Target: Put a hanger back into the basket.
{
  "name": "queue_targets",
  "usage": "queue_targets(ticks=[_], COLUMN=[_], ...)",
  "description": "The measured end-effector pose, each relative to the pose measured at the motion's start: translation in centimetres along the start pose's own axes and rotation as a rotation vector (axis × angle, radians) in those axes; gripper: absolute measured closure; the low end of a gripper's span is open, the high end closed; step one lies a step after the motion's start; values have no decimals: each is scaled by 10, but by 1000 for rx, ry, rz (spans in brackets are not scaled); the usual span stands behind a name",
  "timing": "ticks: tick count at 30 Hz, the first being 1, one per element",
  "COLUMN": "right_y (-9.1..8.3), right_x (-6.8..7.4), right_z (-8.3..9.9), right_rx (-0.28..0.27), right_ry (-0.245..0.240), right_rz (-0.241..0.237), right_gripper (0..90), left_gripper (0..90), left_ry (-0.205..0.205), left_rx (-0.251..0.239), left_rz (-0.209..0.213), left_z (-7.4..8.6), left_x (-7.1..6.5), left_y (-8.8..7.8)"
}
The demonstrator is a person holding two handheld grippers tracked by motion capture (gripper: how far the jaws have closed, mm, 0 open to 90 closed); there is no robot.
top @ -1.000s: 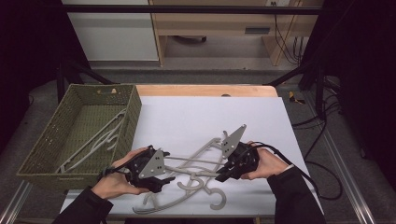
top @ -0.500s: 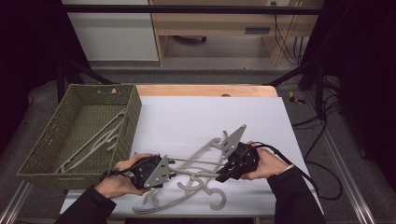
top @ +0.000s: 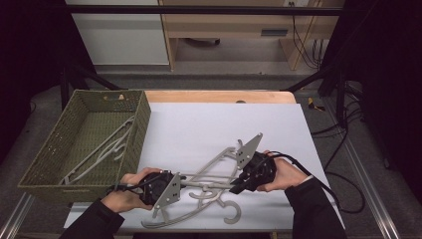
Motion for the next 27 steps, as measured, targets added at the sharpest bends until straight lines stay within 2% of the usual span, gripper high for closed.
queue_targets(ticks=[3,10,13,16,19,20,24,27], right_y=[-1,-6,-8,-11,-13,-14,-18,-24], right_x=[0,-1,-1,-2,-2,-2,-5,-8], right_z=[0,0,0,0,-1,-2,-2,-5], right_rx=[-5,-11,-16,-37,-51,-61,-86,-155], right_ry=[2,-4,-3,-2,-5,1,5,17], right_rz=[-2,13,23,41,42,53,100,171], right_gripper=[817,800,793,779,774,764,721,660], left_gripper=[773,790,790,794,795,795,795,795], left_ry=[-4,-24,-53,-106,-125,-148,-193,-218], left_rx=[-14,-16,-23,-46,-51,-50,-45,-17], left_rz=[-3,28,44,56,61,64,63,61], left_z=[0,-3,-5,-7,-7,-8,-11,-11], left_x=[1,-3,-2,-3,-3,-3,-1,1], left_y=[-2,-4,-6,-8,-10,-12,-13,-12])
Point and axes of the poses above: each handheld gripper's, and its own axes: y roughly forward along the jaws, z roughly out of its underside, x roughly to its left, the point moved 5 cm from there along y, roughly forward along the jaws
